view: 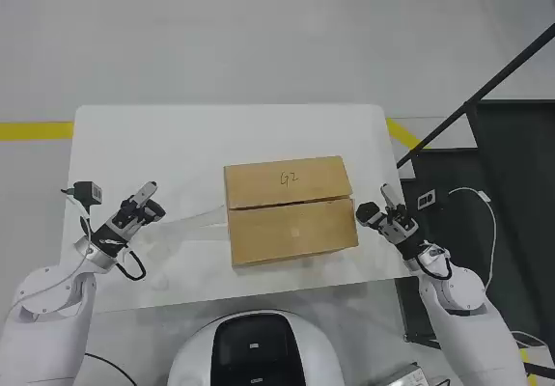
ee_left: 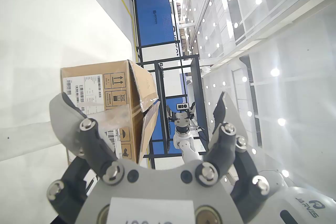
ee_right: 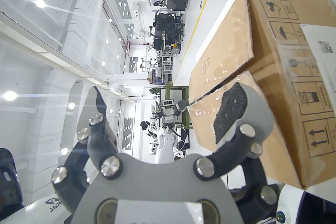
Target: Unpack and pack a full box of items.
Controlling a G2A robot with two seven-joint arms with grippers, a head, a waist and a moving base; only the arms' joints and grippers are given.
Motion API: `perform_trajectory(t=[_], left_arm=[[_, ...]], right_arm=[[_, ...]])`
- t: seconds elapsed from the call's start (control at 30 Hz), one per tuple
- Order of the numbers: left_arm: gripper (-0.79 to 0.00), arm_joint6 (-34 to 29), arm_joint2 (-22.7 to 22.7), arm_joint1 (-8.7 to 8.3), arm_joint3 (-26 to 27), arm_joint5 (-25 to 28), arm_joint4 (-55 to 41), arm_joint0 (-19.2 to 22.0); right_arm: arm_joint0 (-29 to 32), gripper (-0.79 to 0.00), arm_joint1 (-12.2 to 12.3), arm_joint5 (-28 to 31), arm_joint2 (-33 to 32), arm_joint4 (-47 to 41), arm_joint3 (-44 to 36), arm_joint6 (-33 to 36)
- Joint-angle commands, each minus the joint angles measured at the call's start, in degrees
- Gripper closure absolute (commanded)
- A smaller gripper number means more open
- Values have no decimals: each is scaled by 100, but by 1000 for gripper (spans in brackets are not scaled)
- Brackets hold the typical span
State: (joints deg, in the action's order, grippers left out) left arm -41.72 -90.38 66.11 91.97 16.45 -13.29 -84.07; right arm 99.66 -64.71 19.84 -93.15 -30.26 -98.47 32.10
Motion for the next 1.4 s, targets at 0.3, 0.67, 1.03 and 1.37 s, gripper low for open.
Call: perform_trajectory(t=[0.3,0.67,1.03,1.37], left_arm=[[-785,0,0,0,0,0,0,0],[-785,0,0,0,0,0,0,0],[-784,0,0,0,0,0,0,0],[-785,0,0,0,0,0,0,0]], right_arm=[[0,-785,0,0,0,0,0,0],[0,-784,0,0,0,0,0,0],[0,-784,0,0,0,0,0,0],[-106,-785,6,-300,102,-182,20,339]])
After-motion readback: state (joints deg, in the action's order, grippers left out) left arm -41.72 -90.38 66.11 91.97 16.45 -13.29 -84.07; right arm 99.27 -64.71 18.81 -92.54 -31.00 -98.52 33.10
